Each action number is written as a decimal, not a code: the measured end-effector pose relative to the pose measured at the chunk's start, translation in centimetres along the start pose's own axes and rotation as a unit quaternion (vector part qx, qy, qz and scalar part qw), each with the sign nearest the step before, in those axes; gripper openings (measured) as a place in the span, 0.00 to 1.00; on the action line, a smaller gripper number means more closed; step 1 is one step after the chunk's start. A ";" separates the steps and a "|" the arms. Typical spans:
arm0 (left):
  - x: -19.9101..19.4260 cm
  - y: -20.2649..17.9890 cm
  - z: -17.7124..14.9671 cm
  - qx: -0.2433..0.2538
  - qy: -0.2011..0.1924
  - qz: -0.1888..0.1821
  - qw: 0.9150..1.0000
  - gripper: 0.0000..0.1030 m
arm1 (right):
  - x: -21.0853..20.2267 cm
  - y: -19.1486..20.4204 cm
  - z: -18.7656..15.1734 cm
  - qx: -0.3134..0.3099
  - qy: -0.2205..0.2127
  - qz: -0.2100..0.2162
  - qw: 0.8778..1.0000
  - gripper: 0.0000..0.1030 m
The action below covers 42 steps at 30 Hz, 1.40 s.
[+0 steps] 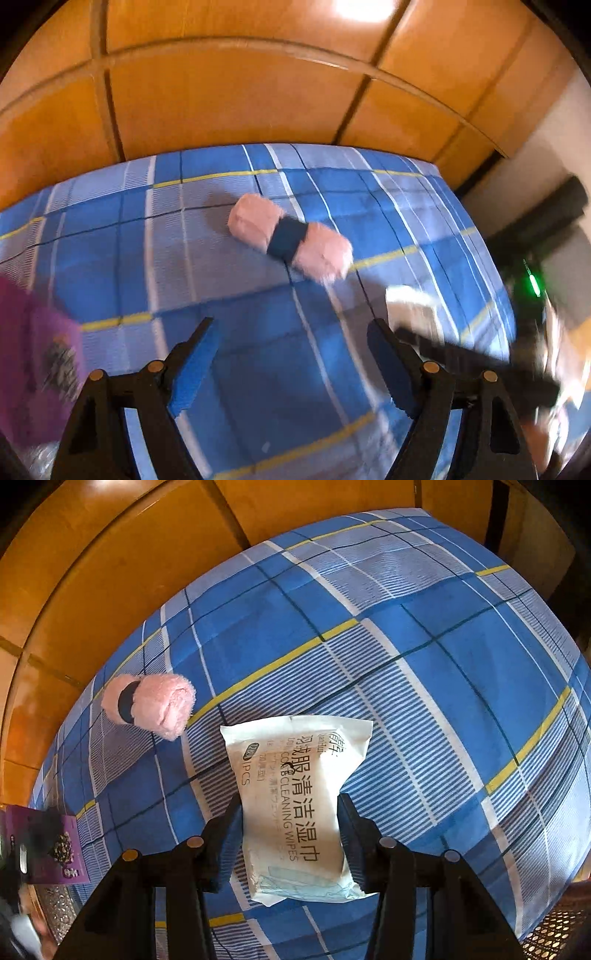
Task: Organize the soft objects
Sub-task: 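Grasp the pink towel roll with the left tool while the right tool grasps the white wipes pack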
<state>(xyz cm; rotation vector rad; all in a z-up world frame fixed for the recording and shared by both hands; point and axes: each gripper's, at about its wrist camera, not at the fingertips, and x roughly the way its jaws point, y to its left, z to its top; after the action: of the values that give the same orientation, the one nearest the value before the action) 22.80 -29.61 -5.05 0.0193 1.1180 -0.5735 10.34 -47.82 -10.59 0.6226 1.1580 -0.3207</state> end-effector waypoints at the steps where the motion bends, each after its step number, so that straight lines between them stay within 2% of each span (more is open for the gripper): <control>1: 1.0 -0.1 1.0 -0.012 0.003 0.002 1.000 0.79 | 0.0 0.0 0.0 -0.001 0.001 0.001 1.000 0.48; 7: 6.8 0.1 5.1 -0.087 0.030 0.011 0.996 0.81 | 0.2 0.4 0.6 -0.009 -0.005 0.005 1.000 0.48; 12: 11.3 0.9 6.6 -0.167 0.063 0.010 0.984 0.84 | 0.4 0.3 0.7 -0.019 -0.005 0.016 1.000 0.48; 14: 12.0 0.6 7.0 -0.177 0.061 0.015 0.982 0.89 | 0.4 0.3 0.7 -0.018 -0.005 0.016 1.000 0.48; 16: 12.3 -0.1 7.4 -0.164 0.054 0.030 0.985 0.89 | 0.5 0.3 0.6 -0.019 -0.005 0.017 1.000 0.47; 17: 12.4 -0.5 7.6 -0.145 0.057 0.041 0.987 0.83 | 0.5 0.3 0.6 -0.020 -0.005 0.018 1.000 0.47; 18: 12.3 -1.2 7.6 -0.112 0.051 0.059 0.991 0.59 | 0.5 0.3 0.6 -0.020 -0.004 0.018 1.000 0.47; 19: 12.1 -1.4 7.5 -0.085 0.044 0.067 0.993 0.48 | 0.5 0.4 0.6 -0.021 -0.004 0.018 1.000 0.47; 22: 10.9 -1.3 6.3 -0.042 0.029 0.054 0.997 0.45 | 0.5 0.5 0.5 -0.024 -0.001 0.021 0.999 0.46; 27: 7.8 -0.9 2.3 0.021 0.019 0.064 0.998 0.45 | 0.9 0.7 0.7 -0.031 0.005 0.028 0.999 0.46; 30: 6.0 -0.7 -1.4 0.072 0.018 0.073 0.995 0.45 | 1.1 0.9 0.7 -0.035 0.012 0.031 0.999 0.46; 33: 5.0 -1.2 -3.3 0.117 0.011 0.094 0.989 0.45 | 1.4 1.0 0.7 -0.035 0.021 0.034 0.999 0.46; 35: 4.0 -1.3 -3.3 0.125 0.011 0.093 0.988 0.44 | 1.6 0.9 0.8 -0.033 0.027 0.040 0.998 0.48; 42: -3.0 -1.4 1.2 0.124 -0.069 0.105 0.984 0.44 | 2.3 0.9 0.7 -0.026 0.035 0.047 0.998 0.49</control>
<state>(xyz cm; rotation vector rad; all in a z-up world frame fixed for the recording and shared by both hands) 22.28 -29.88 -1.59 0.3046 0.8917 -0.5139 12.29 -47.36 -12.28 0.6448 1.1958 -0.1902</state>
